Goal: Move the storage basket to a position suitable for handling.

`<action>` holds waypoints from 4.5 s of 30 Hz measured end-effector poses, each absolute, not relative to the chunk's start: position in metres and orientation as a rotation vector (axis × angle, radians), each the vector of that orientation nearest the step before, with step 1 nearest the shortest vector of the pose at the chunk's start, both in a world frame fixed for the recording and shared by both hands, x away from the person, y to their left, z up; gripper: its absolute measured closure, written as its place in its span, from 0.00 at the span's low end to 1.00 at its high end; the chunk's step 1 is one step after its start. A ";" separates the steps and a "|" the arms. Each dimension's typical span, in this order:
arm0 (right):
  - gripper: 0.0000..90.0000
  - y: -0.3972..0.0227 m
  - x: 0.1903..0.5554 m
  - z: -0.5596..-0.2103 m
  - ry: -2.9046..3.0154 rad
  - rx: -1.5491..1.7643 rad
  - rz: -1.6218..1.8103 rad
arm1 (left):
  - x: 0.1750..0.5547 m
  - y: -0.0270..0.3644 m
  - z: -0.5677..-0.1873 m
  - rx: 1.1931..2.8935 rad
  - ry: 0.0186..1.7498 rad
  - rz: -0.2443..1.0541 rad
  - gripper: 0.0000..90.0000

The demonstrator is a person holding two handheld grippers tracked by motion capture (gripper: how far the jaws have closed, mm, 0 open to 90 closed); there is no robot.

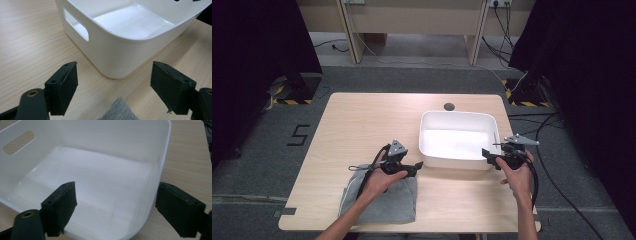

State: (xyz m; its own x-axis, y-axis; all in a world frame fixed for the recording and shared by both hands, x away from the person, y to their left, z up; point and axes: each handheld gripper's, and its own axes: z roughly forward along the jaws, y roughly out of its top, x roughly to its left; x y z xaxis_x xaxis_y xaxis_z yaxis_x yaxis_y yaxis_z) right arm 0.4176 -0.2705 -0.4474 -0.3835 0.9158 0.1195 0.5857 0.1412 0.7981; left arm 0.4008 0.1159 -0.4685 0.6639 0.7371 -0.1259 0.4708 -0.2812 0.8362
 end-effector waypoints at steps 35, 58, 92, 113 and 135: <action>0.24 -0.170 0.460 -0.459 2.176 1.294 1.128 | 0.418 0.181 -0.472 1.879 1.077 0.400 0.24; 0.23 -0.154 0.454 -0.460 2.196 1.268 1.150 | 0.409 0.193 -0.475 1.895 1.099 0.425 0.25; 0.25 -0.163 0.445 -0.449 2.134 1.200 1.213 | 0.398 0.204 -0.470 1.907 1.118 0.410 0.24; 0.21 -0.166 0.365 -0.443 2.246 0.996 1.287 | 0.327 0.271 -0.469 1.821 1.186 0.494 0.21; 0.19 -0.115 0.360 -0.462 2.403 0.855 1.314 | 0.269 0.287 -0.487 1.829 1.221 0.494 0.23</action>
State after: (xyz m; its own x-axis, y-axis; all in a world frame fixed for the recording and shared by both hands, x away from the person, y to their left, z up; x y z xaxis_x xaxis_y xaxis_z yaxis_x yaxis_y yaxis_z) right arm 0.3601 -0.1153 -0.4617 -0.7888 0.6132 0.0430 0.3670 0.4136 0.8332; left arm 0.2694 0.2871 -0.4875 0.4425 0.8873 -0.1300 0.5470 -0.1522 0.8232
